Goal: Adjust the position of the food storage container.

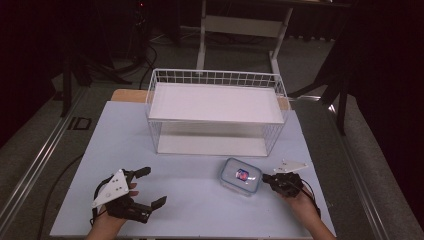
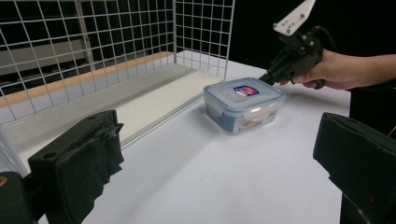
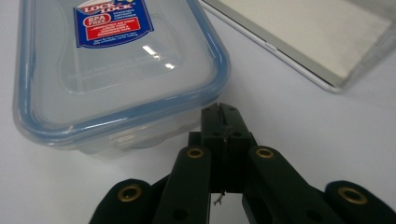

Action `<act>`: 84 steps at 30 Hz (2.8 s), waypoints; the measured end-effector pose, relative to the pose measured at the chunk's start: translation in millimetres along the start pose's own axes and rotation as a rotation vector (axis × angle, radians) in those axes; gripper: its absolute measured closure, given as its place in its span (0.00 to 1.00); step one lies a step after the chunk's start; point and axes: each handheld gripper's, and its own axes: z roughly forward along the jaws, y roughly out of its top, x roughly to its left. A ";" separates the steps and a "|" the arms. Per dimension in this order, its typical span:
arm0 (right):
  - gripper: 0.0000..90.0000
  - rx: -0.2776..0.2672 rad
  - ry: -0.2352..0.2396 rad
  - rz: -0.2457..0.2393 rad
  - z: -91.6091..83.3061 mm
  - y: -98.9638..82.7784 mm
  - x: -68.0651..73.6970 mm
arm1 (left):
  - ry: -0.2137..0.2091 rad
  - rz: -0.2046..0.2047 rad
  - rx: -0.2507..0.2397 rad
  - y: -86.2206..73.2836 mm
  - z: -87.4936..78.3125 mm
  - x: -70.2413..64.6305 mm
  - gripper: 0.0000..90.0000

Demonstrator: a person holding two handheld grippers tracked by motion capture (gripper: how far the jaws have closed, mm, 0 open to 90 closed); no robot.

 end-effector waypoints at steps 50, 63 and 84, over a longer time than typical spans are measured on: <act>1.00 -0.010 0.060 -0.037 28.7 30.9 43.7 | -0.017 -0.002 0.016 -1.6 2.0 -1.4 0.02; 1.00 0.001 0.074 -0.036 52.2 45.2 49.0 | -0.025 -0.002 0.025 -2.2 3.0 -2.1 0.02; 0.89 -0.096 0.034 -0.055 11.8 42.8 54.9 | 0.002 -0.069 0.051 -5.7 7.2 4.5 0.02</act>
